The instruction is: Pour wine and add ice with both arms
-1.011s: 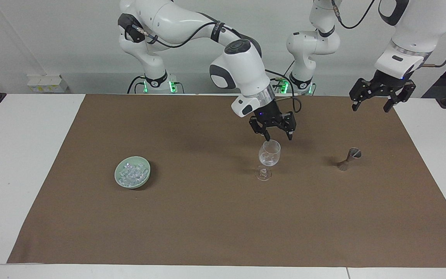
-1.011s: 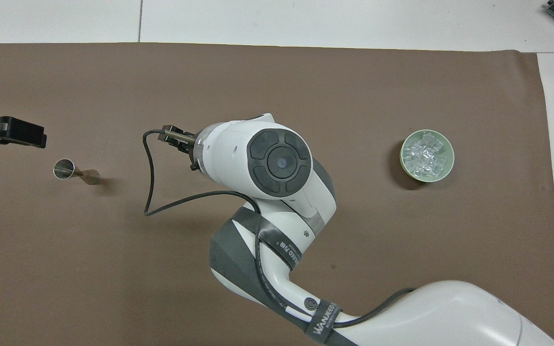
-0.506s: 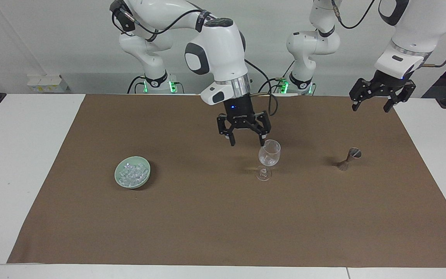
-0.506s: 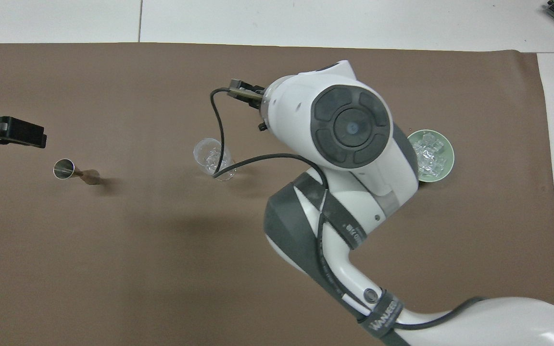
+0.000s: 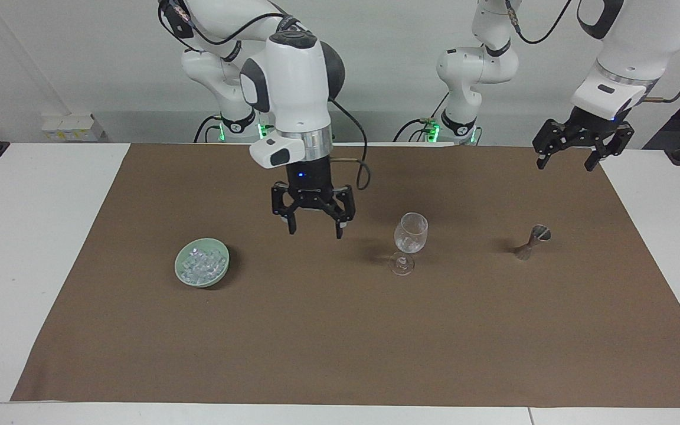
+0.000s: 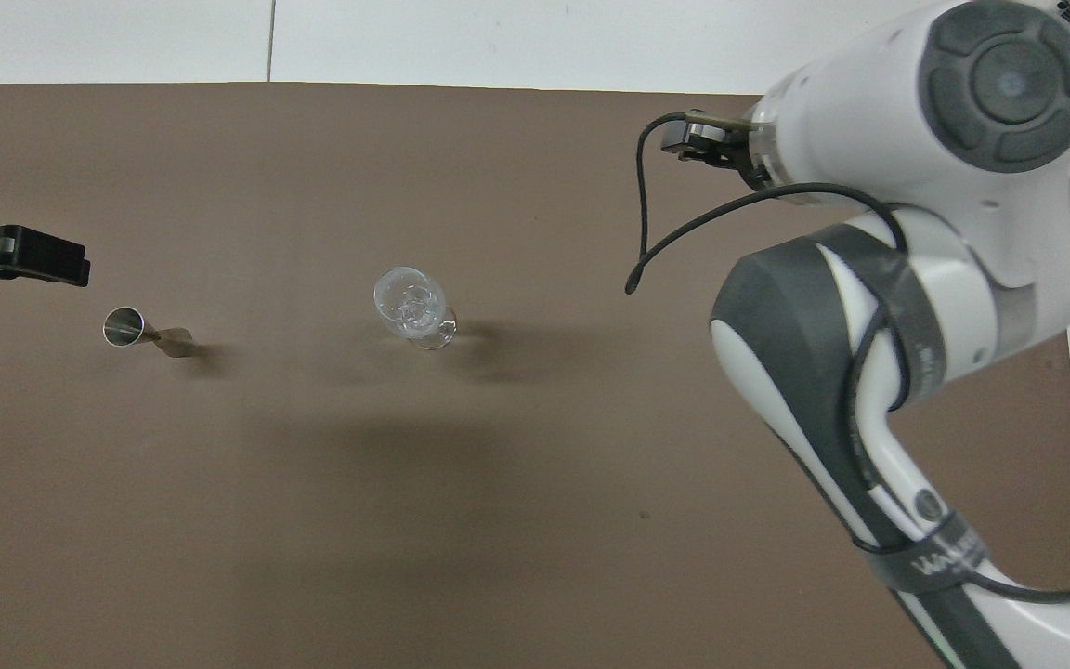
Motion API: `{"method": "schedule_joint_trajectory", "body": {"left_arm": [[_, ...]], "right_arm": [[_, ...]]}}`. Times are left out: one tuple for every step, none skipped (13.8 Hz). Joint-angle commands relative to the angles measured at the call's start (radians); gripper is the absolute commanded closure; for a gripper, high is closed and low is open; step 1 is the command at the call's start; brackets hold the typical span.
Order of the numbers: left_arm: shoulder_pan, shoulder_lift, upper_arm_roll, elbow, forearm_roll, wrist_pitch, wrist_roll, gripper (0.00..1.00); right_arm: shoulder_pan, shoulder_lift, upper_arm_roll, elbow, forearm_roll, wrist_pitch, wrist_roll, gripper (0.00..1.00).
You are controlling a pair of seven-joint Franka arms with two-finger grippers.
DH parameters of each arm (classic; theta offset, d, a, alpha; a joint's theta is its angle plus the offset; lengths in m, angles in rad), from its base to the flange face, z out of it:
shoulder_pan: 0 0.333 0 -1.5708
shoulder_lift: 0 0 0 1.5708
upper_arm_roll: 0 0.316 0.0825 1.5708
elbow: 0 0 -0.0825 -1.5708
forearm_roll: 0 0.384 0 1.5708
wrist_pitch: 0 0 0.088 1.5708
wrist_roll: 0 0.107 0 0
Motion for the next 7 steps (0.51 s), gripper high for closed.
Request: {"method": "schedule_joint_trajectory", "body": {"left_arm": [[-0.005, -0.002, 0.007, -0.008, -0.003, 0.013, 0.002, 0.00], [-0.005, -0.004, 0.006, -0.006, -0.003, 0.013, 0.002, 0.00], [-0.005, -0.004, 0.007, -0.008, -0.003, 0.013, 0.002, 0.00], [-0.005, -0.004, 0.006, -0.008, -0.003, 0.014, 0.002, 0.00], [-0.005, -0.004, 0.007, -0.008, -0.003, 0.013, 0.002, 0.00], [-0.005, -0.004, 0.006, -0.008, -0.003, 0.013, 0.002, 0.00], [-0.005, -0.004, 0.007, -0.008, -0.003, 0.011, 0.002, 0.00]], "right_arm": [[-0.002, -0.138, -0.081, -0.126, 0.089, -0.049, -0.095, 0.00], [-0.002, -0.167, -0.107, -0.145, 0.109, -0.086, -0.120, 0.00], [-0.002, -0.186, -0.127, -0.149, 0.117, -0.124, -0.164, 0.00], [-0.003, -0.207, -0.143, -0.151, 0.119, -0.169, -0.199, 0.00], [-0.011, -0.229, -0.158, -0.151, 0.119, -0.226, -0.222, 0.00], [-0.046, -0.249, -0.160, -0.150, 0.119, -0.270, -0.262, 0.00], [-0.059, -0.261, -0.163, -0.151, 0.122, -0.313, -0.303, 0.00]]}}
